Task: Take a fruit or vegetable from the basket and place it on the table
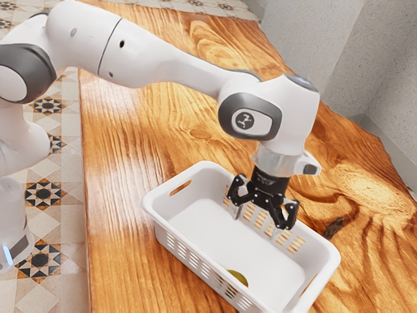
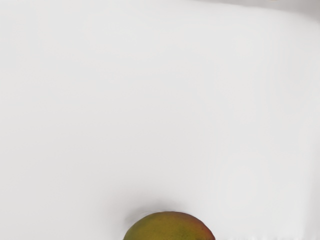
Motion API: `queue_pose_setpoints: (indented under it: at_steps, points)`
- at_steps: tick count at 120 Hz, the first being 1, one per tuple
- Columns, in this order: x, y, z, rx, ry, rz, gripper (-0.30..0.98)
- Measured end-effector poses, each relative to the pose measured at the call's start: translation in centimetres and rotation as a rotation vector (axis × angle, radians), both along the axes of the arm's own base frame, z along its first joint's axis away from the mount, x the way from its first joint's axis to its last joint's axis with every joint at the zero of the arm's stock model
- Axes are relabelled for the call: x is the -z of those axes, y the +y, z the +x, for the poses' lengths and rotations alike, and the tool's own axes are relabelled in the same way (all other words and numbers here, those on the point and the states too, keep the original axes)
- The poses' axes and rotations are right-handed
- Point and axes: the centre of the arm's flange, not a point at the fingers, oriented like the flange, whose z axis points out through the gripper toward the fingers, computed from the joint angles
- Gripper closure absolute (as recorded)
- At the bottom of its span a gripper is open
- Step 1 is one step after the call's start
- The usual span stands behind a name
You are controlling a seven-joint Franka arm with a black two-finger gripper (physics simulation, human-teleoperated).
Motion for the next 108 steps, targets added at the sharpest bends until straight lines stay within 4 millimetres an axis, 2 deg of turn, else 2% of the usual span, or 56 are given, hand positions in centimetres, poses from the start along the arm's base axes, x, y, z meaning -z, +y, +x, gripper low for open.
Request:
queue_pose_setpoints:
  at_steps: [20, 40, 48, 59, 75, 96, 108]
  points:
    - [1.3, -1.9, 0.4, 0.074, -0.051, -0.020, 0.00]
    - [1.5, -3.7, 0.2, 0.139, -0.091, -0.045, 0.00]
    - [1.0, -4.9, -0.8, 0.178, -0.103, -0.059, 0.00]
    - [0.2, -4.8, -2.4, 0.207, -0.104, -0.089, 0.00]
    - [0.1, -4.6, -2.7, 0.222, -0.109, -0.097, 0.00]
    - [-0.3, -6.9, -4.5, 0.278, -0.116, -0.109, 0.00]
    - [0.6, -7.5, -5.6, 0.296, -0.094, -0.110, 0.00]
